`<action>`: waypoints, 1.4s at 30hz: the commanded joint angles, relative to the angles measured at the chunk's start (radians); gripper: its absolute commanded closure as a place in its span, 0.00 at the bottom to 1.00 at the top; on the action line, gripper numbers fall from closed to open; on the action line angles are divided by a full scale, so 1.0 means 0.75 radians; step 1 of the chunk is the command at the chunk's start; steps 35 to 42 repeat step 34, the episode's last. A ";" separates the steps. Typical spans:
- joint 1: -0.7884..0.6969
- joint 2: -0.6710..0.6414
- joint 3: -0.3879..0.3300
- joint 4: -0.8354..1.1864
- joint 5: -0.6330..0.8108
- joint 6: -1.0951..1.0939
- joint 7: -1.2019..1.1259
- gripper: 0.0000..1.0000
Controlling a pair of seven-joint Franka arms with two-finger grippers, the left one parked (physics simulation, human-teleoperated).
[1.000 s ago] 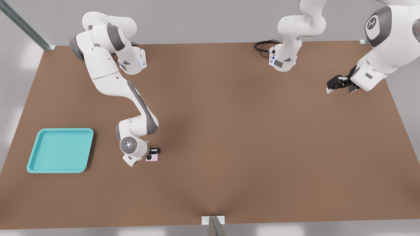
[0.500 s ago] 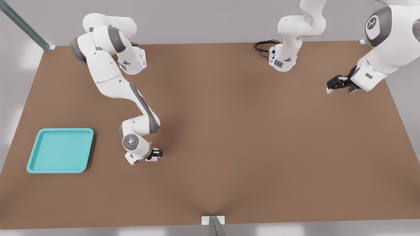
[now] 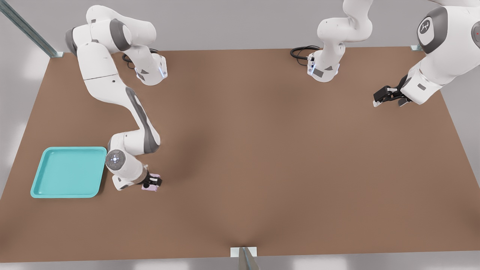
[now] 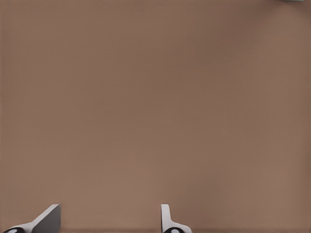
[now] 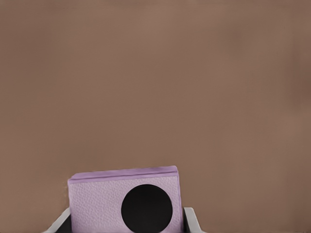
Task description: Keep left arm still and place phone on the tray with right arm
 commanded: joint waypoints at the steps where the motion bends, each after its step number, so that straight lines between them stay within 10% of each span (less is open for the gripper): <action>1: -0.127 -0.016 0.001 0.000 -0.017 -0.122 -0.397 0.30; 12: -0.671 0.043 0.001 -0.018 -0.010 -0.110 -1.170 0.28; 13: -0.673 0.051 0.001 -0.016 -0.010 -0.110 -1.168 0.02; 17: -0.669 0.039 0.001 0.025 -0.010 -0.122 -1.172 0.00; 23: -0.565 -0.269 0.424 0.567 -0.125 -0.893 -0.675 0.00; 24: -0.473 -0.433 0.404 0.528 -0.119 -0.955 -0.583 0.00; 26: 0.018 -0.605 -0.101 0.399 -0.064 -0.977 -0.513 0.00; 27: 0.024 -0.679 -0.138 0.293 0.039 -0.957 -0.524 0.00; 42: 0.094 -0.736 -0.185 0.180 0.028 -0.918 -0.522 0.00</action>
